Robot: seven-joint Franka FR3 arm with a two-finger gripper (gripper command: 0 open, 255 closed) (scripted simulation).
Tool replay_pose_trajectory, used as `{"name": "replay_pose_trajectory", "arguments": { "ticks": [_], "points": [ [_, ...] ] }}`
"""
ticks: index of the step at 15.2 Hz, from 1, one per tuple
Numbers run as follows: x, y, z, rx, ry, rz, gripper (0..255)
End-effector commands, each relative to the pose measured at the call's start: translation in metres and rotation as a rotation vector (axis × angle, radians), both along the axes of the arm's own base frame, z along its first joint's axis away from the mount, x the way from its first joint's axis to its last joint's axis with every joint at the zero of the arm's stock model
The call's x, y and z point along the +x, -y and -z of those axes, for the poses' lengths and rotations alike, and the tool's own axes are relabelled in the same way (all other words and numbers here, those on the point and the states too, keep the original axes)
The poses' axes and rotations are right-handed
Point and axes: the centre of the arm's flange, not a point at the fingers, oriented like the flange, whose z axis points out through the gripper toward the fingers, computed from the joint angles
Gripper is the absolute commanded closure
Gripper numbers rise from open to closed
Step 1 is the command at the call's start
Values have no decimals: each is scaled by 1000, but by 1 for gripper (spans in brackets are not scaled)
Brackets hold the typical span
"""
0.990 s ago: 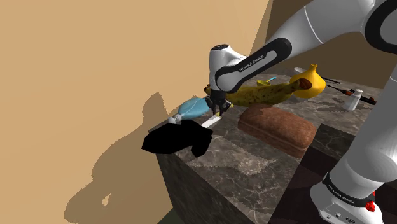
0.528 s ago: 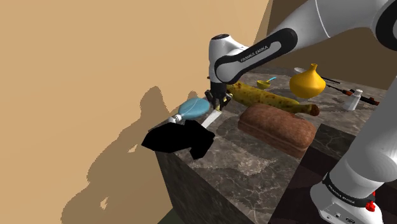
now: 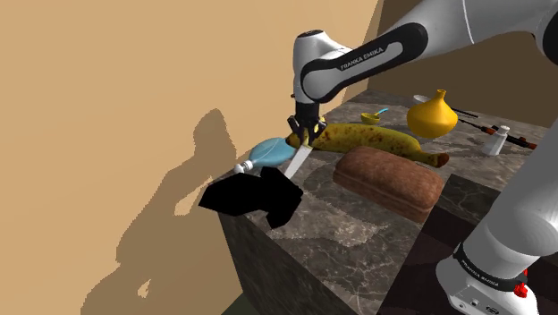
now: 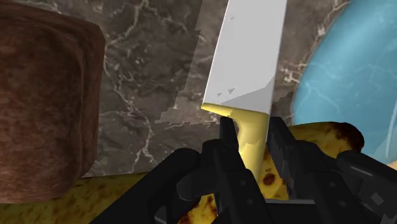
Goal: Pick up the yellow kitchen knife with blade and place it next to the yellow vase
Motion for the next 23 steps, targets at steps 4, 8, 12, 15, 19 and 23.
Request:
{"name": "replay_pose_trajectory", "arguments": {
  "ticks": [4,8,12,15,19,23],
  "points": [
    [0,0,-27,0,0,0,255],
    [0,0,-48,0,0,0,255],
    [0,0,-69,0,0,0,255],
    [0,0,-85,0,0,0,255],
    [0,0,-106,0,0,0,255],
    [0,0,-127,0,0,0,255]
  ]
}}
